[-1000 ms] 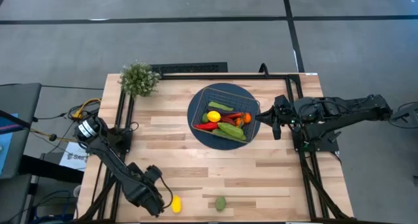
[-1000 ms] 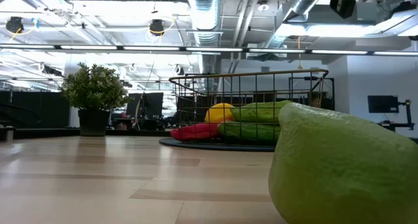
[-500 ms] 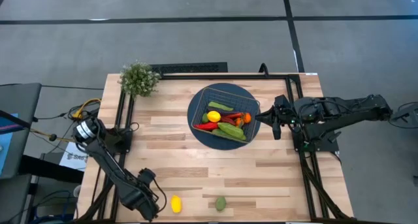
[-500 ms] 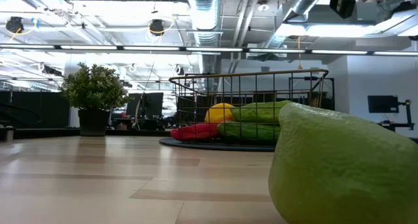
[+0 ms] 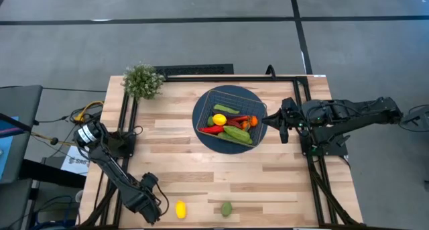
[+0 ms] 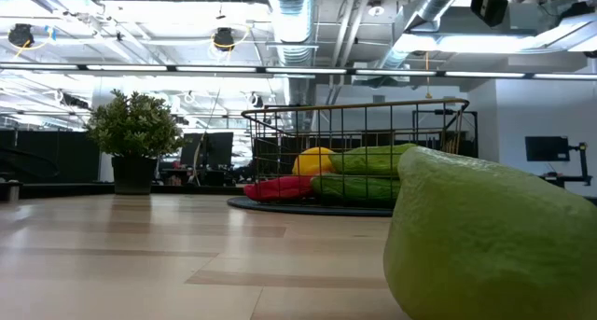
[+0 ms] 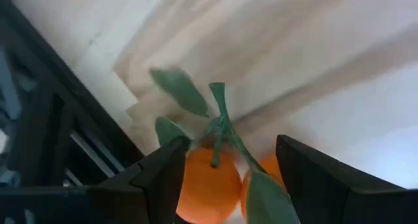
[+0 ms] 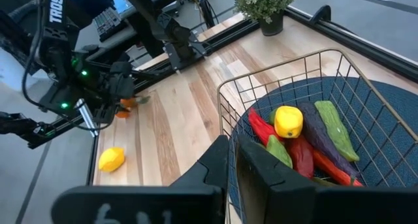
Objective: Build produce basket
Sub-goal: Put the orange tangerine into the wire basket
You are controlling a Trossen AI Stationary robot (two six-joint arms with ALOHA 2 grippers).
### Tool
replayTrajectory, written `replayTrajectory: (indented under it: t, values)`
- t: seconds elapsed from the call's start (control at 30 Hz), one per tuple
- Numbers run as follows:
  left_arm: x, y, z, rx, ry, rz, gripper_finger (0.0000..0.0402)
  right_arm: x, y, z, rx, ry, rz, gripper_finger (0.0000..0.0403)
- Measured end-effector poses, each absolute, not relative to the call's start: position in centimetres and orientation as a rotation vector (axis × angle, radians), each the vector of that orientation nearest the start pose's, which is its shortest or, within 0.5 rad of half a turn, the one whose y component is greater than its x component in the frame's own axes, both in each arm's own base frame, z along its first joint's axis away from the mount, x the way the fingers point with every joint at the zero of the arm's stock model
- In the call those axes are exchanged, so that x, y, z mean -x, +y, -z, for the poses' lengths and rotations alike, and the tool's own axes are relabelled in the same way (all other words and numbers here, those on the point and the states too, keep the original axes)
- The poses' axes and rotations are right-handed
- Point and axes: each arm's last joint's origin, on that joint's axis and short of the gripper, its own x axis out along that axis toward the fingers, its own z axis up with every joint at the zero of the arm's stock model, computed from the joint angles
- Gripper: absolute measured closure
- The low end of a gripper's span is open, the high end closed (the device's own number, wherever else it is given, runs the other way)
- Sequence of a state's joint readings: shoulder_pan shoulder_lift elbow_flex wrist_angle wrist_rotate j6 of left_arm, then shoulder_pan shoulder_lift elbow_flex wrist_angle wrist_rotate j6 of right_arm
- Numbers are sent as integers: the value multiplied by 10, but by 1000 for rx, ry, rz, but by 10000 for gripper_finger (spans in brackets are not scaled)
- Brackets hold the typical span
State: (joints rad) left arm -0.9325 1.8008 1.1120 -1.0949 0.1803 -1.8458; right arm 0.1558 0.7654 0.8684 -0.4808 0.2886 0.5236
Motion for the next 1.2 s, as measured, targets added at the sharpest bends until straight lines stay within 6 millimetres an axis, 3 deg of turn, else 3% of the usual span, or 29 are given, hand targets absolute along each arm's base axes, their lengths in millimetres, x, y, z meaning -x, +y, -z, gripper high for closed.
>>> replayTrajectory:
  t: [0.3, 0.43, 0.63, 0.77, 0.93, 1.2]
  values:
    - [-164, -227, -149, 575, 1656, -923, 196, -155, 16, -336, -435, 322, 223, 353]
    - [-164, -227, -149, 575, 1656, -922, 254, -155, 16, -336, -435, 321, 223, 353]
    - [-165, -226, -149, 553, 1648, -899, 384, -155, 16, -336, -437, 321, 223, 353]
    - [-175, -222, -154, 521, 1562, -871, 396, -155, 16, -336, -445, 320, 224, 353]
    - [-200, -199, -191, 434, 1393, -842, 399, -155, 16, -336, -481, 317, 230, 353]
    - [-231, -144, -291, 230, 898, -790, 401, -156, 16, -337, -507, 313, 234, 353]
